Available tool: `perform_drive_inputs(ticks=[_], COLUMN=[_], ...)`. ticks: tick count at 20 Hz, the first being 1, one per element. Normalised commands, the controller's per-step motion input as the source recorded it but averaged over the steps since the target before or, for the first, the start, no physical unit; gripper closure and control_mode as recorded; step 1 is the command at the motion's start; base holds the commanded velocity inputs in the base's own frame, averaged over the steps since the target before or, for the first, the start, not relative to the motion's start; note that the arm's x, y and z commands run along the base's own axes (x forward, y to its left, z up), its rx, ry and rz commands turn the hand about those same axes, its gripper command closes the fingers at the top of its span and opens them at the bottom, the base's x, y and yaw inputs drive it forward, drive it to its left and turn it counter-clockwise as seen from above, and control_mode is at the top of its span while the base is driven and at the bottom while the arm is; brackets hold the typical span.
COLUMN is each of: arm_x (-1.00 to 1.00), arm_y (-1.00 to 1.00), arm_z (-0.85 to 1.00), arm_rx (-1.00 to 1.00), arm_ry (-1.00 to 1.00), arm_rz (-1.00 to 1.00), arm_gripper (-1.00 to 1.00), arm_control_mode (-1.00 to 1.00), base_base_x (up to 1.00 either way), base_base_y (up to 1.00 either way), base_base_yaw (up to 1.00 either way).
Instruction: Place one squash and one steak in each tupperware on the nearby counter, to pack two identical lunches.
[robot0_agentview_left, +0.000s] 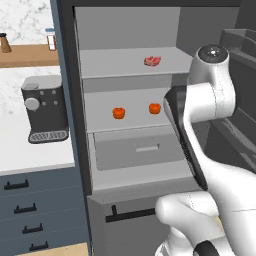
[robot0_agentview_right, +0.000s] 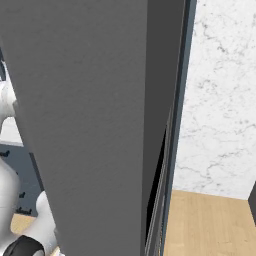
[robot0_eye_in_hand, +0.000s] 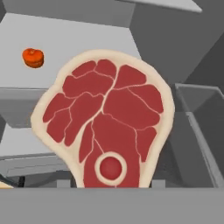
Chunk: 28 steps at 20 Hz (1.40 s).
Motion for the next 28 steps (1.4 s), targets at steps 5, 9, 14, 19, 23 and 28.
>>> perform_drive_inputs(ticks=[5, 9, 14, 19, 23, 28], arm_x=[-0.89, -0.56, -0.17, 0.00, -0.26, -0.27], arm_y=[0.32, 0.12, 0.00, 0.00, 0.09, 0.18], arm_z=[-0.69, -0.64, -0.25, -0.01, 0.00, -0.02], arm_rx=[0.11, 0.24, 0.22, 0.00, 0.00, 0.00], arm_ry=[-0.07, -0.06, -0.02, 0.01, 0.00, 0.00], arm_rz=[0.00, 0.00, 0.00, 0.00, 0.01, 0.03], arm_gripper=[1.00, 1.00, 1.00, 1.00, 1.00, 1.00], arm_control_mode=[-1.00, -1.00, -1.00, -1.00, -1.00, 1.00], base_base_x=[0.00, 0.00, 0.00, 0.00, 0.00, -0.57], base_base_y=[0.00, 0.00, 0.00, 0.00, 0.00, 0.54], base_base_yaw=[0.00, 0.00, 0.00, 0.00, 0.00, 0.03])
